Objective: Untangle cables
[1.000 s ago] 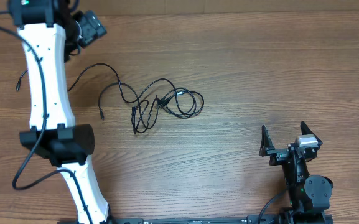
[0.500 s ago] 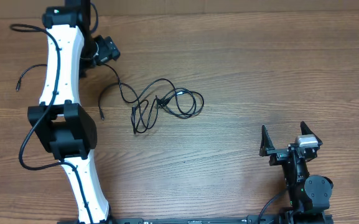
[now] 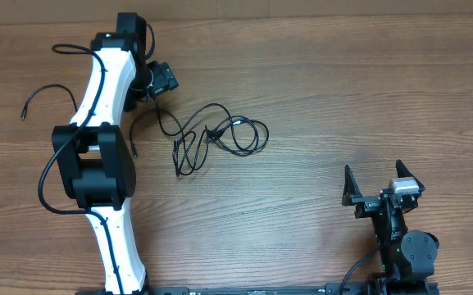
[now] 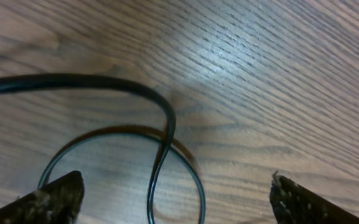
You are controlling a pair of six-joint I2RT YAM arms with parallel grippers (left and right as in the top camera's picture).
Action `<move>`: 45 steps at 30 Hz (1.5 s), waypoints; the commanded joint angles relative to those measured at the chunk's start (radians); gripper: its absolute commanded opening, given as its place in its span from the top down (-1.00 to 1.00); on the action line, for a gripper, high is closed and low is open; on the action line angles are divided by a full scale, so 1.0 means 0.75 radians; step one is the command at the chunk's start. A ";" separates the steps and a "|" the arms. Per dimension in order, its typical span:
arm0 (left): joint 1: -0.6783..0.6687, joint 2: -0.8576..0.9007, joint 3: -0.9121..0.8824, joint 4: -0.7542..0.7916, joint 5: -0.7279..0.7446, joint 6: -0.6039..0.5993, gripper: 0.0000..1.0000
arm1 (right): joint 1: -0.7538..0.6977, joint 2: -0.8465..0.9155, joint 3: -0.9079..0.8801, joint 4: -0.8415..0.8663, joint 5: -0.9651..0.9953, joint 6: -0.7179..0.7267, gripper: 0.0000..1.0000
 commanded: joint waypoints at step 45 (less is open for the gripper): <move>-0.006 0.077 -0.144 0.339 -0.085 0.007 0.28 | -0.006 -0.011 -0.013 0.009 0.016 -0.002 -1.00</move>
